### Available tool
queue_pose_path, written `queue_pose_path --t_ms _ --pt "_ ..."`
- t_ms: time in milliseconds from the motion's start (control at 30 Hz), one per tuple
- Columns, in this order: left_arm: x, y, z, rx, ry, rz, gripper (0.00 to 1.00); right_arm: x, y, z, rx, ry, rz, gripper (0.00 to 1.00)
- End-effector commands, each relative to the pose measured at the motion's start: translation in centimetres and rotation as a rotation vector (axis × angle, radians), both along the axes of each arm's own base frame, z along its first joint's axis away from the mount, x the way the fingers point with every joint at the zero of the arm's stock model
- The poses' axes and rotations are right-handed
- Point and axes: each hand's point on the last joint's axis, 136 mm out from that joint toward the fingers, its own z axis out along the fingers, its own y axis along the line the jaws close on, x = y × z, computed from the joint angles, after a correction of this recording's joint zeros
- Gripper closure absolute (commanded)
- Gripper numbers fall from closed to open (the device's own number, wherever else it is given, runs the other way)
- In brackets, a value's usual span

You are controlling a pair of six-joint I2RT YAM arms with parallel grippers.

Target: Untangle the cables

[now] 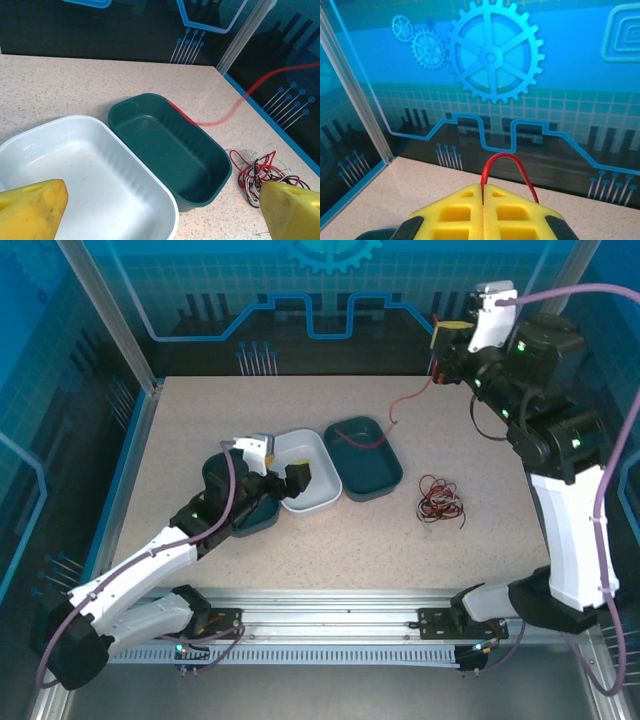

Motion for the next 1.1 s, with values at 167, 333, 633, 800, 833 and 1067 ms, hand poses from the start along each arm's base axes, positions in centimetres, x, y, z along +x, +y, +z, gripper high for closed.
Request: queue_pose_path --t_ms 167,333,633,800,833,1067 --pt "-0.4 1.2 -0.7 -0.001 0.018 0.044 0.01 4.0 3.6 -3.3 -0.014 0.099 0.066 1.00" --pt "-0.6 1.2 -1.2 0.003 0.026 0.039 0.01 5.5 3.0 -5.9 -0.057 0.147 0.005 1.00" --pt "-0.6 1.0 -1.4 -0.010 0.036 0.031 0.01 5.7 3.1 -11.9 -0.065 0.272 -0.012 1.00" --pt "-0.4 0.9 -1.5 -0.012 0.041 0.031 0.01 5.0 5.2 -14.2 -0.047 0.348 0.062 1.00" --pt "-0.4 0.8 -1.5 -0.012 0.043 0.028 0.01 4.8 5.8 -14.6 -0.047 0.359 0.084 1.00" --pt "-0.1 0.3 -2.0 -0.022 0.062 0.017 0.01 5.8 8.2 -18.8 -0.123 0.458 0.135 1.00"
